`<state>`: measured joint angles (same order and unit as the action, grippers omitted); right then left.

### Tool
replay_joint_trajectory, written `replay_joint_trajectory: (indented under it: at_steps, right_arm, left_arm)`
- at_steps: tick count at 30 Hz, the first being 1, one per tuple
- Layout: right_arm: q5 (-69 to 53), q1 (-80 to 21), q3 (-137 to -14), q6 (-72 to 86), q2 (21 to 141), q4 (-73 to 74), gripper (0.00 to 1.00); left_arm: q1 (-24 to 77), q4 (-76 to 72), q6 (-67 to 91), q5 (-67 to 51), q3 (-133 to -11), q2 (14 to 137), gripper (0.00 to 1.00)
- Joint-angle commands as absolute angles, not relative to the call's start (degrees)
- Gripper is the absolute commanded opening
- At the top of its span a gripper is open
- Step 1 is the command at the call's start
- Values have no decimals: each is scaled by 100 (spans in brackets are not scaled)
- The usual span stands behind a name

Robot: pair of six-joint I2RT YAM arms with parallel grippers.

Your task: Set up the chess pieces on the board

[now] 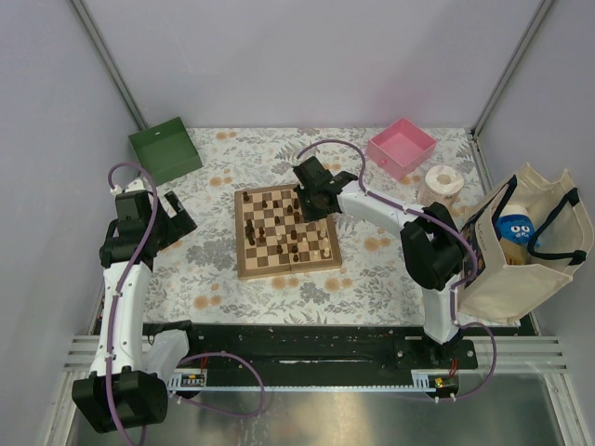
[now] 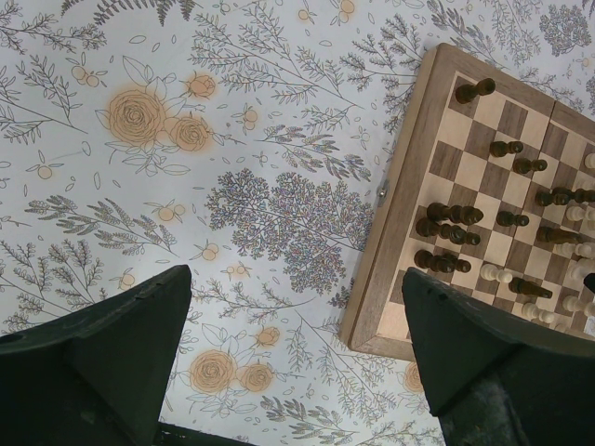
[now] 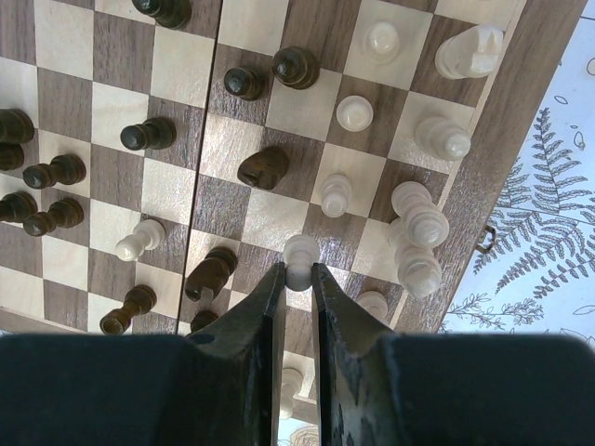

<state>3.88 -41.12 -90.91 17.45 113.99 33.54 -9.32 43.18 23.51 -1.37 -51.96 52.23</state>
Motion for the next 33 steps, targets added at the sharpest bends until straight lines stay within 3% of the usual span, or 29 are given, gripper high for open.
replay_joint_trajectory:
  at_steps: [1,23,33]
  right_arm:
    - [571,-4052,-9105,1854,11443,3243,19]
    - [773,-4025,-9026,1890,11646,3278,20]
    - [580,-4025,-9044,1854,11611,3278,31]
  left_arm:
    - [-967,4104,2285,-220,-5185,5177,99]
    - [-967,4104,2285,-220,-5168,5177,99]
    - [-967,4104,2276,-211,-5168,5177,99]
